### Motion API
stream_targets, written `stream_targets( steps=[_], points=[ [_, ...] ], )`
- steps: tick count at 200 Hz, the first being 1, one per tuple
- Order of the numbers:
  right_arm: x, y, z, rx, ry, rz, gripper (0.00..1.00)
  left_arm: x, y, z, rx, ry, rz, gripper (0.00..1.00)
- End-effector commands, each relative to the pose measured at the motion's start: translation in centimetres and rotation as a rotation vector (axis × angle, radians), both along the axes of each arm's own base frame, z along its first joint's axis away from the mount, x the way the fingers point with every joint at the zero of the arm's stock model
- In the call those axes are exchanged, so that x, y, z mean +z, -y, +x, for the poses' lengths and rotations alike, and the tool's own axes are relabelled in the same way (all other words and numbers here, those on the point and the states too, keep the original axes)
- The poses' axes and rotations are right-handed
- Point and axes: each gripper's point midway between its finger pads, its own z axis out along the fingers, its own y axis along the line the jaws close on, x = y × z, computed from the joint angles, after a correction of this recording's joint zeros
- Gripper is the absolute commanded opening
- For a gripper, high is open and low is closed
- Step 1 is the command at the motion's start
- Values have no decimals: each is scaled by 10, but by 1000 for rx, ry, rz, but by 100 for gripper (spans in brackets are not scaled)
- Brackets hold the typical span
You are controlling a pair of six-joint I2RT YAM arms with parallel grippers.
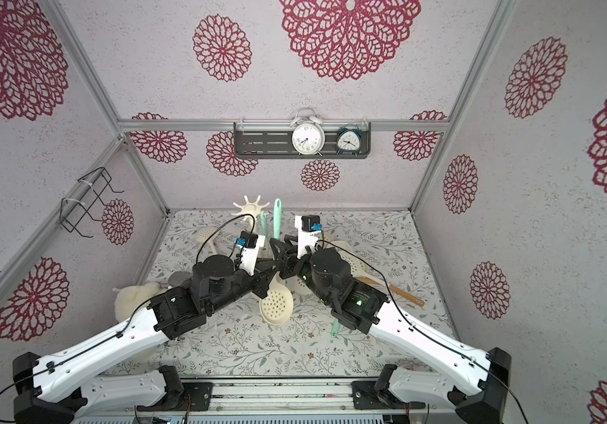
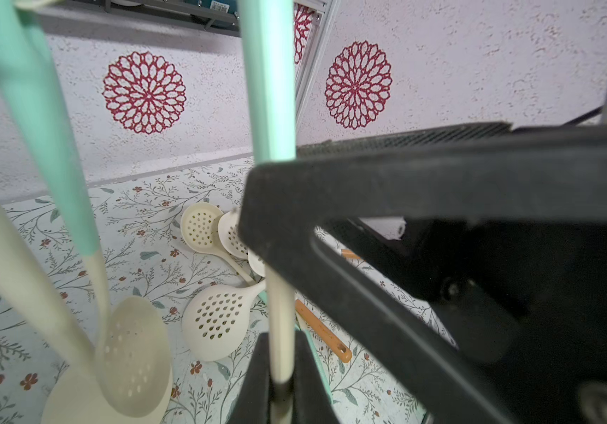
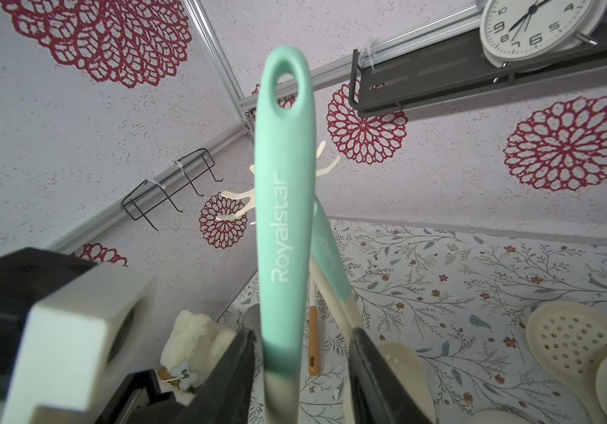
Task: Hang the skimmer on the kitchen utensil rack
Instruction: Pick up the skimmer from the center of the board.
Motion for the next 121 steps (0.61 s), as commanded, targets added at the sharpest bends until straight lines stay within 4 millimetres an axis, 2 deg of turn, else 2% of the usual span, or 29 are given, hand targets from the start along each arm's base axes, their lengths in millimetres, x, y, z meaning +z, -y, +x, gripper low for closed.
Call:
stream_targets(
  steps=[1,35,74,84,95,102,109,121],
  points=[
    [16,-9,-2,32,32,50,39,18,-1,-4,-2,33,-64,0],
    [9,-22,-1,66,17,30,36,19,-3,-6,-5,38,-66,0],
    [9,-19,1,51,16,19,3,17,-8,-7,11,36,-69,0],
    [9,-14,1,34,21,11,0,16,-12,-7,20,29,-69,18],
    [11,-6,1,11,26,4,0,19,-16,-12,12,26,-78,46],
    [12,0,2,-10,26,-1,0,22,-20,-15,4,29,-87,60],
    [11,7,3,-30,22,-10,0,23,-25,-20,2,31,-95,69],
    [8,19,5,-57,7,-21,0,26,-38,-24,21,38,-96,75]
  ],
)
